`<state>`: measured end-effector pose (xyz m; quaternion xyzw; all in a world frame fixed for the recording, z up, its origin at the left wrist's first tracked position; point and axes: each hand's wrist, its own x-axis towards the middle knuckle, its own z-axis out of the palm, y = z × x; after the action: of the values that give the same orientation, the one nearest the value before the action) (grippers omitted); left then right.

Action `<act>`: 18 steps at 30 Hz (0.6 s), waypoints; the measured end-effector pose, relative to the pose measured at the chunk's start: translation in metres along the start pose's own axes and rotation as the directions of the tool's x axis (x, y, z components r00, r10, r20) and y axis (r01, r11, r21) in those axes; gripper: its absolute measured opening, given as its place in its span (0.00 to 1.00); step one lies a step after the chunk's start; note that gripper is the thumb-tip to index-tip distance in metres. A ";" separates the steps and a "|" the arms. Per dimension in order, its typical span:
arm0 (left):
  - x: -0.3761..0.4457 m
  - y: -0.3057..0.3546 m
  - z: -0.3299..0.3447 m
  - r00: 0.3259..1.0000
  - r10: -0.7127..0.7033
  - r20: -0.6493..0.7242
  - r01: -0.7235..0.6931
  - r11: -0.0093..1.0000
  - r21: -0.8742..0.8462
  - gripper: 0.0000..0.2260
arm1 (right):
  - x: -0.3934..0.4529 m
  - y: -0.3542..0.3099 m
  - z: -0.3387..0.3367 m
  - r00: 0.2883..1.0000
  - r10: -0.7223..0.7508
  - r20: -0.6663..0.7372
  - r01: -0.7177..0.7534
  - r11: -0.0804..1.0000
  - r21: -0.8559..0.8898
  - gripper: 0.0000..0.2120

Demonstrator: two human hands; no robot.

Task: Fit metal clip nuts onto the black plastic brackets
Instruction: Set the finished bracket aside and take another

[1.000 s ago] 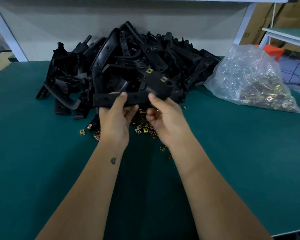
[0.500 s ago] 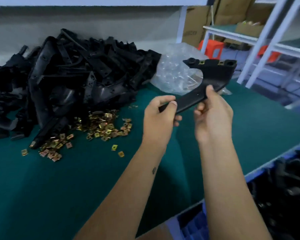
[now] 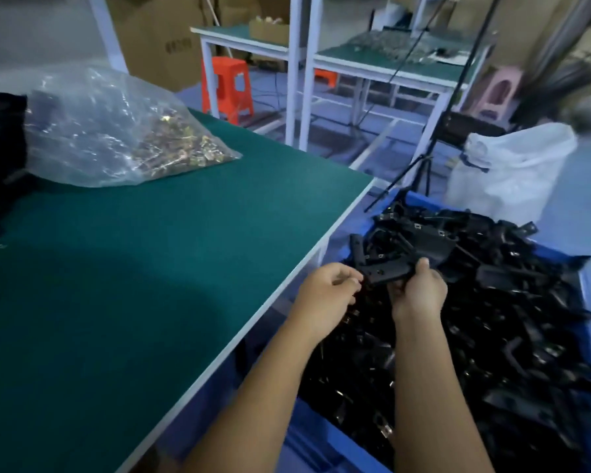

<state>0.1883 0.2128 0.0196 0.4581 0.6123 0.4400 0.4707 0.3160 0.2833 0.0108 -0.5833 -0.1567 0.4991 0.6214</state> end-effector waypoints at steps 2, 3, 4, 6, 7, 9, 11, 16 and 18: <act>0.003 -0.004 -0.006 1.000 -0.016 -0.013 0.016 1.000 0.015 0.13 | 0.017 0.001 -0.014 0.990 0.083 -0.113 -0.080 0.996 0.029 0.10; 0.004 -0.003 -0.009 1.000 -0.017 -0.021 0.017 1.000 0.008 0.13 | 0.024 0.001 -0.019 0.985 0.126 -0.121 -0.124 0.992 0.028 0.10; 0.004 -0.001 -0.010 1.000 -0.012 -0.029 0.012 1.000 0.004 0.14 | 0.028 0.004 -0.022 0.983 0.160 -0.086 -0.159 0.987 0.028 0.14; 0.002 0.004 -0.012 1.000 0.003 -0.029 -0.003 1.000 0.001 0.14 | 0.033 0.011 -0.018 0.976 0.199 -0.088 -0.193 0.979 0.071 0.22; 0.001 0.007 -0.012 1.000 0.006 -0.014 -0.006 1.000 0.000 0.14 | 0.029 0.014 -0.011 0.974 0.205 -0.098 -0.200 0.978 0.064 0.23; -0.004 0.017 -0.014 0.999 0.009 0.051 -0.008 1.000 -0.010 0.13 | 0.006 0.016 0.010 0.956 0.202 -0.211 -0.197 0.979 0.046 0.21; -0.009 0.031 -0.021 0.994 0.030 0.106 -0.027 0.999 -0.031 0.13 | -0.013 0.010 0.036 0.950 0.168 -0.264 -0.136 0.981 0.136 0.16; -0.027 0.068 -0.068 0.988 0.152 0.007 -0.147 0.967 -0.207 0.14 | -0.075 -0.013 0.102 0.992 -0.124 0.014 0.119 0.977 0.177 0.09; -0.039 0.071 -0.100 0.977 0.171 -0.126 -0.198 0.948 -0.249 0.14 | -0.109 -0.017 0.132 0.959 -0.257 0.119 0.235 0.956 0.176 0.10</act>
<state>0.1060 0.1775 0.1127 0.4245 0.5270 0.5818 0.4512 0.1718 0.2734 0.1041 -0.4708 -0.2310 0.4685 0.7110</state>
